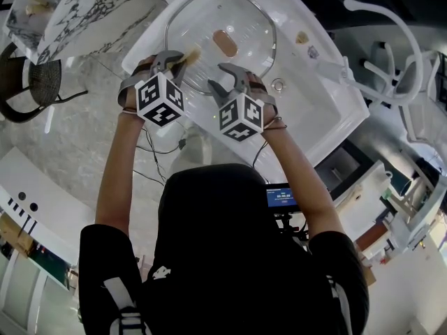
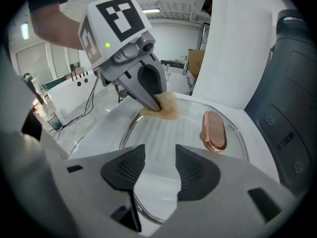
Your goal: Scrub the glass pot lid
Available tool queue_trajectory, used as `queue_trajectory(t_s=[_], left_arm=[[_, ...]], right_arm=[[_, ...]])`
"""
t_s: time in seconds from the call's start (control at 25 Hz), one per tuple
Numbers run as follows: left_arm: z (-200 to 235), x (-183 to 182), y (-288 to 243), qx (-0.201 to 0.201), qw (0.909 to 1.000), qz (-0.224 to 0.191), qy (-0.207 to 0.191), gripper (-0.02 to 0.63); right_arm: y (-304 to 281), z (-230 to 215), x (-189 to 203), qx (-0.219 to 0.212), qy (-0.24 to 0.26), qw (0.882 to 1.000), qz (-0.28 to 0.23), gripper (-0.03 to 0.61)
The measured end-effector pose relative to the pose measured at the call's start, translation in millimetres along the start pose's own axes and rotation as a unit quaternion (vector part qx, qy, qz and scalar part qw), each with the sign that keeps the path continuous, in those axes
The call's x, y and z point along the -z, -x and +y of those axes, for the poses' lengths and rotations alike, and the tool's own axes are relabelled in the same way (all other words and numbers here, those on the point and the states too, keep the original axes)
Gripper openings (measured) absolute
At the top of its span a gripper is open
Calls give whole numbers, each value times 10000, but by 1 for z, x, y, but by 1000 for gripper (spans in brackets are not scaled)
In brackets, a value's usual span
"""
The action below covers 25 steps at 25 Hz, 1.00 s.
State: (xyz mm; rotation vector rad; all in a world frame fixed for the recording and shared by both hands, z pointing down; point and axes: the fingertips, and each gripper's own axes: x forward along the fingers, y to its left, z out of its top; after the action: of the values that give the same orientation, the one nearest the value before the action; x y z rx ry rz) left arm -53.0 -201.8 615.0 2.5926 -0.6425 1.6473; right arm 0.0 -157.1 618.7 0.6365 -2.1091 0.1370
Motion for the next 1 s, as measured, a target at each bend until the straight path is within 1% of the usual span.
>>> queue_trajectory(t_s=[0.32, 0.56, 0.68, 0.76, 1.0], left_arm=[[-28, 9, 4, 159, 9998, 16, 96, 21], [-51, 15, 5, 439, 9988, -19, 222, 21], [-54, 16, 5, 466, 9983, -61, 345, 21], [-54, 16, 5, 495, 9981, -57, 360, 21], [-52, 16, 5, 720, 9960, -57, 521, 21]], right_arm=[[0, 0, 0, 5, 9, 10000, 3, 178], [0, 1, 0, 2, 14, 10000, 6, 178], [0, 1, 0, -2, 20, 10000, 2, 178], [0, 0, 0, -3, 23, 10000, -3, 178], [0, 1, 0, -14, 47, 10000, -10, 178]])
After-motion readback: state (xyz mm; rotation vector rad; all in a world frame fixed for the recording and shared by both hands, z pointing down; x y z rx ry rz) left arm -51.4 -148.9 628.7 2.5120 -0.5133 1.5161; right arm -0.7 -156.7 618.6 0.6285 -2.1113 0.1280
